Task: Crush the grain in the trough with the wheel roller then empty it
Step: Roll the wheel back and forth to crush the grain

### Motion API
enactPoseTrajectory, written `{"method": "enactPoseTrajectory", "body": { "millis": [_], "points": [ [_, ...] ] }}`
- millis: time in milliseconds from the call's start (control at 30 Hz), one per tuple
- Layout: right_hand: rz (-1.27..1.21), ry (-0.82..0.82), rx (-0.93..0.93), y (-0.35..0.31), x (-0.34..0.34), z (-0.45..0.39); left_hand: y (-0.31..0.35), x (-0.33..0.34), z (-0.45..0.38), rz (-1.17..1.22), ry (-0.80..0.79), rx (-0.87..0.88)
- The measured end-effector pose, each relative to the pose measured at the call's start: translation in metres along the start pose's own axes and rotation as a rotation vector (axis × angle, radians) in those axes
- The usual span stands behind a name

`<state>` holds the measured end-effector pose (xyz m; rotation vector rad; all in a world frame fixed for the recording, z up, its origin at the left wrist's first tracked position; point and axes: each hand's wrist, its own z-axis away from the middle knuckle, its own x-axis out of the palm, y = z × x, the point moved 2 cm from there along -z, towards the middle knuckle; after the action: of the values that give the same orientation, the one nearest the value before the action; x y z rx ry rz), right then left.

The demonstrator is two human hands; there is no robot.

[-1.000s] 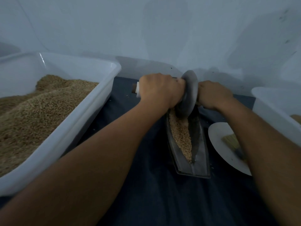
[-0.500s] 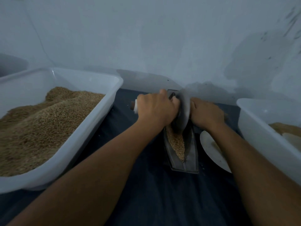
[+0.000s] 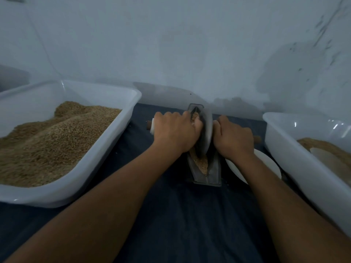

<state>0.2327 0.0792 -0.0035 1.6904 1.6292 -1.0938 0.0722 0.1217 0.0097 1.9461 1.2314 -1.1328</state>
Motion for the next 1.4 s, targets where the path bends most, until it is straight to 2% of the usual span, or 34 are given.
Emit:
{"method": "enactPoseTrajectory", "body": {
  "millis": [267, 567, 900, 1400],
  "points": [
    [-0.014, 0.026, -0.029, 0.001, -0.009, 0.017, 0.001, -0.007, 0.016, -0.02, 0.048, 0.06],
    [0.08, 0.155, -0.102, -0.012, -0.019, 0.021, -0.013, -0.003, 0.029, 0.093, 0.072, 0.09],
    [0.007, -0.009, -0.047, 0.002, -0.004, 0.003, -0.005, 0.003, 0.005, 0.033, 0.108, 0.087],
    [0.128, -0.179, -0.011, 0.008, 0.012, -0.039, -0.007, 0.017, -0.033, 0.024, -0.03, -0.029]
  ]
}}
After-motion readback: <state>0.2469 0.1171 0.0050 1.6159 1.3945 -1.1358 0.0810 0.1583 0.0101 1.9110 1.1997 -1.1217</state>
